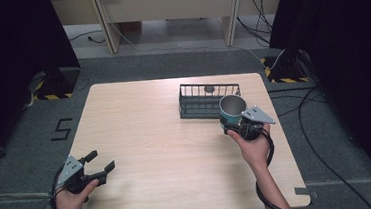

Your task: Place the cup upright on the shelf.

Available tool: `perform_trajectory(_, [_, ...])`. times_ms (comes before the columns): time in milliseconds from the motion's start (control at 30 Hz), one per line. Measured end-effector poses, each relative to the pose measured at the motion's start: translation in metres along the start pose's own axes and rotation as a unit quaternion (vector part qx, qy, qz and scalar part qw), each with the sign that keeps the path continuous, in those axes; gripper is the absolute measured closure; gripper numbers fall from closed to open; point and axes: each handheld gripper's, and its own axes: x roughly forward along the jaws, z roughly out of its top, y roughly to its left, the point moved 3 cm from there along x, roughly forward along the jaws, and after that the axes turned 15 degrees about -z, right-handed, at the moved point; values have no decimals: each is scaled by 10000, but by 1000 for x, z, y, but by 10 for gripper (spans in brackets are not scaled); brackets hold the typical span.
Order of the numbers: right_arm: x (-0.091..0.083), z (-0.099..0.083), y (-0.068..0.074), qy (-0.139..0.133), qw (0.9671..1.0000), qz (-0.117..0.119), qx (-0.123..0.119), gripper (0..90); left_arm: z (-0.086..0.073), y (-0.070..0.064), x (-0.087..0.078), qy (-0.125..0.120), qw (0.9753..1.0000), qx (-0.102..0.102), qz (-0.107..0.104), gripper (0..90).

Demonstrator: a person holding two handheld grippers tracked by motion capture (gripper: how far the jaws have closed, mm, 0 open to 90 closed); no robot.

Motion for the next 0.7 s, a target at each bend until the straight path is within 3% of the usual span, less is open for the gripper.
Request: perform_trajectory(700, [27,38,5,-95,10000,0,-23,180,0,0,-1,3,10000,10,-5,165])
